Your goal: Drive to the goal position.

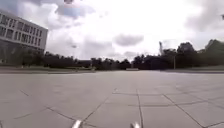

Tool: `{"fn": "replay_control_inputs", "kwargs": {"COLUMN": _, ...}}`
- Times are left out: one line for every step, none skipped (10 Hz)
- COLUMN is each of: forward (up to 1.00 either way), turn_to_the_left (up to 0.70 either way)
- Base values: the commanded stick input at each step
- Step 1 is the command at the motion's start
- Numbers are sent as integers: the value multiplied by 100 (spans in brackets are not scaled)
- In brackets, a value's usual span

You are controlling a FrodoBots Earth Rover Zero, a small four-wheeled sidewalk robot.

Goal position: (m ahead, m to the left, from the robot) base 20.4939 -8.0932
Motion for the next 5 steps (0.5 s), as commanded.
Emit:
{"fn": "replay_control_inputs", "kwargs": {"forward": 70, "turn_to_the_left": 0}}
{"fn": "replay_control_inputs", "kwargs": {"forward": 70, "turn_to_the_left": 0}}
{"fn": "replay_control_inputs", "kwargs": {"forward": 70, "turn_to_the_left": 0}}
{"fn": "replay_control_inputs", "kwargs": {"forward": 70, "turn_to_the_left": 0}}
{"fn": "replay_control_inputs", "kwargs": {"forward": 70, "turn_to_the_left": 0}}
